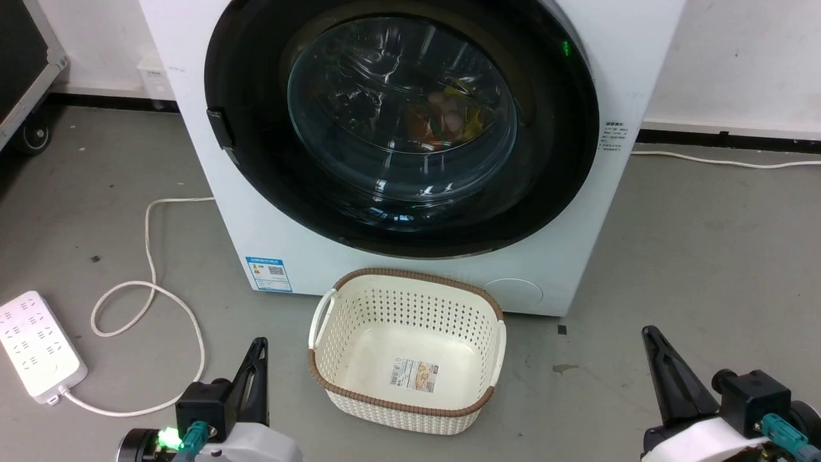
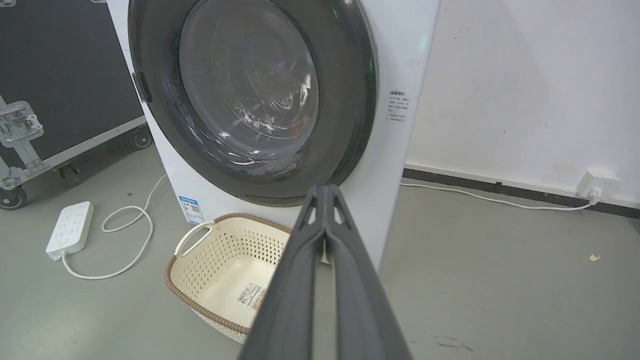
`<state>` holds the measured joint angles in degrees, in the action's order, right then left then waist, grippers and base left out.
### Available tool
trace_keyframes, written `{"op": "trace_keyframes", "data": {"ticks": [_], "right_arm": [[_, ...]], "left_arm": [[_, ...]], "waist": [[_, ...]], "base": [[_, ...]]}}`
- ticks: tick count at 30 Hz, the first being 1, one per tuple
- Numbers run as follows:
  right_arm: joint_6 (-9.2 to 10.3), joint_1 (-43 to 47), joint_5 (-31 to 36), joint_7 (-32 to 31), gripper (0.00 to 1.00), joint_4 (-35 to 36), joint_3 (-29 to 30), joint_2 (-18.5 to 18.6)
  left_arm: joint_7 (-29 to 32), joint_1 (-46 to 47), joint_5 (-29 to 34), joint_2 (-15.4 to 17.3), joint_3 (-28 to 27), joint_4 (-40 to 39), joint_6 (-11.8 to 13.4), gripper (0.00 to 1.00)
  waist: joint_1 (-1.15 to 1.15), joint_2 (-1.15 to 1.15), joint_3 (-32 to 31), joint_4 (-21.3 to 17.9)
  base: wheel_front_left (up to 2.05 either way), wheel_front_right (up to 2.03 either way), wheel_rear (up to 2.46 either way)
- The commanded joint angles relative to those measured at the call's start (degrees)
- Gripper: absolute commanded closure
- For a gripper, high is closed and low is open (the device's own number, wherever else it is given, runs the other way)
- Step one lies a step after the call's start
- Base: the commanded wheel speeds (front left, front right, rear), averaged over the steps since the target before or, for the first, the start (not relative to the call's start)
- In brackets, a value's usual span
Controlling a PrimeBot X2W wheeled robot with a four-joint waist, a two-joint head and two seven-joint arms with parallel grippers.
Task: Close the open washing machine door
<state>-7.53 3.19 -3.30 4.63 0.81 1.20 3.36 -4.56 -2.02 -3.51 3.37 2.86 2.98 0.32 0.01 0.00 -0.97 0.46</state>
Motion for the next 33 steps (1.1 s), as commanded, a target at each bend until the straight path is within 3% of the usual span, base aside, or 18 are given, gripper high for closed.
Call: {"op": "trace_keyframes", "data": {"ticks": [1, 33], "right_arm": [[0.03, -0.9, 0.6, -0.2, 1.0, -0.1, -0.2, -0.3], [0.04, -2.9, 3.0, -4.1, 1.0, -0.7, -1.1, -0.5]], "left_arm": [[0.2, 1.0, 0.5, 0.0, -0.3, -0.4, -0.2, 1.0], [4.1, 1.9, 3.2, -0.4, -2.6, -2.7, -0.3, 1.0]], "waist": [[0.0, 0.0, 0.0, 0.0], [-0.01, 0.0, 0.9, -0.4]], "base": [[0.0, 0.0, 0.0], [0.0, 0.0, 0.0]]}}
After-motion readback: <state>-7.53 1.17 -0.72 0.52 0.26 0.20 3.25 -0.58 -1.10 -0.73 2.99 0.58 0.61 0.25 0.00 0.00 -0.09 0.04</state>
